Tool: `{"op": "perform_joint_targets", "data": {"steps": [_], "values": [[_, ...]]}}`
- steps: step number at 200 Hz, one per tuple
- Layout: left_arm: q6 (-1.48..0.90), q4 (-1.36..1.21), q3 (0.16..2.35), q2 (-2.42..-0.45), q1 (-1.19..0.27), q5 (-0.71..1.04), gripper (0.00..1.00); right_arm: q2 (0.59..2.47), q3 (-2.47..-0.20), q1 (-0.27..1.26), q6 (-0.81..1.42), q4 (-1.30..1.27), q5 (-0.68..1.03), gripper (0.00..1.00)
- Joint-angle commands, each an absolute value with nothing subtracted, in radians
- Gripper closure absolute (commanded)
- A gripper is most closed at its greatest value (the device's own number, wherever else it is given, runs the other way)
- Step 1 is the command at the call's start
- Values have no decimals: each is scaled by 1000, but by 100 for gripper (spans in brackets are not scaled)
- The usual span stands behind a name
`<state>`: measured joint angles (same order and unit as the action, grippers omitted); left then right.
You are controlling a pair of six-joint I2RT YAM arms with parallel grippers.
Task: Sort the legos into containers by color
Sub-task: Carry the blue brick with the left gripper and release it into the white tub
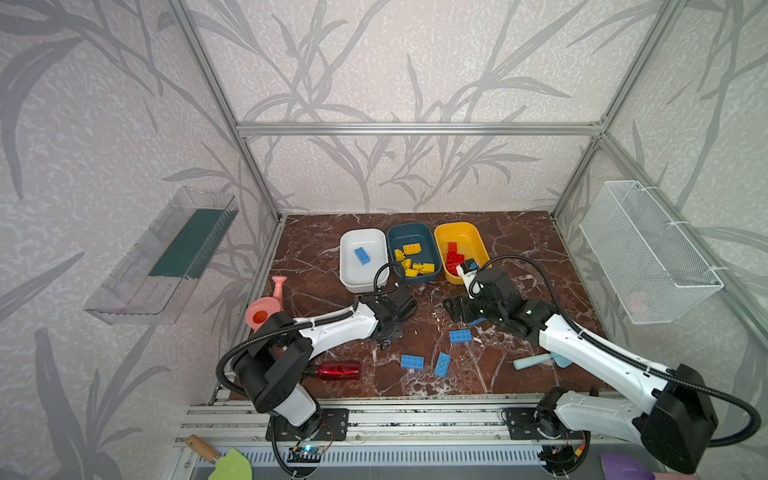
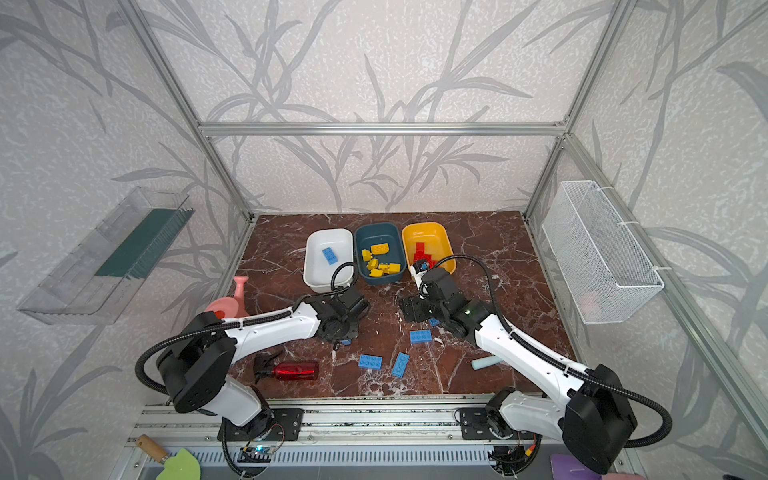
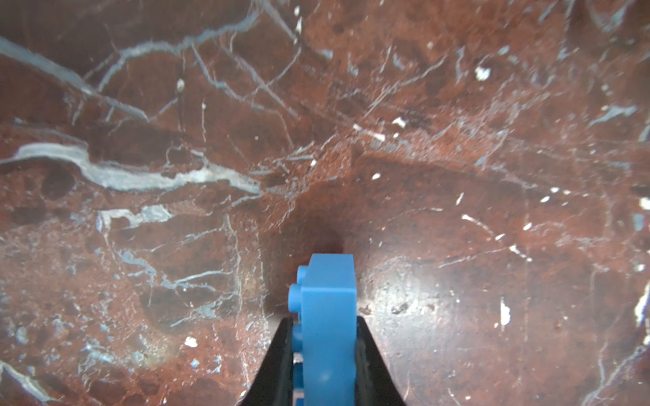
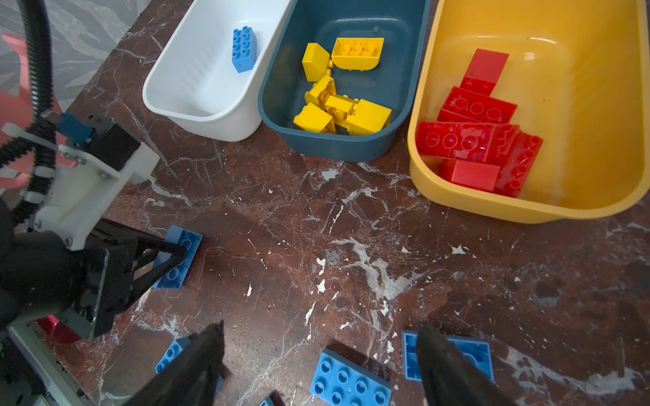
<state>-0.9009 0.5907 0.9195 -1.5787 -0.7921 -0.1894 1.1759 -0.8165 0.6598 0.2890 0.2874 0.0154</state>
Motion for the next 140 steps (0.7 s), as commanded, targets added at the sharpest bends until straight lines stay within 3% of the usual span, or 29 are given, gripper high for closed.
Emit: {"op": "perform_joint_targets", "data": {"steps": [1,78,140], "values": [[-882,662,989,-1584,-797,-253,100,1136,-795,657,300,308,13,14],[-744,779,1252,-1578,-649,-266,100,1079,-730,659,317,303,55,14],[-630,867,1510,-1747,-469,-268,100,1063,-656,674,336,250,99,14]]}}
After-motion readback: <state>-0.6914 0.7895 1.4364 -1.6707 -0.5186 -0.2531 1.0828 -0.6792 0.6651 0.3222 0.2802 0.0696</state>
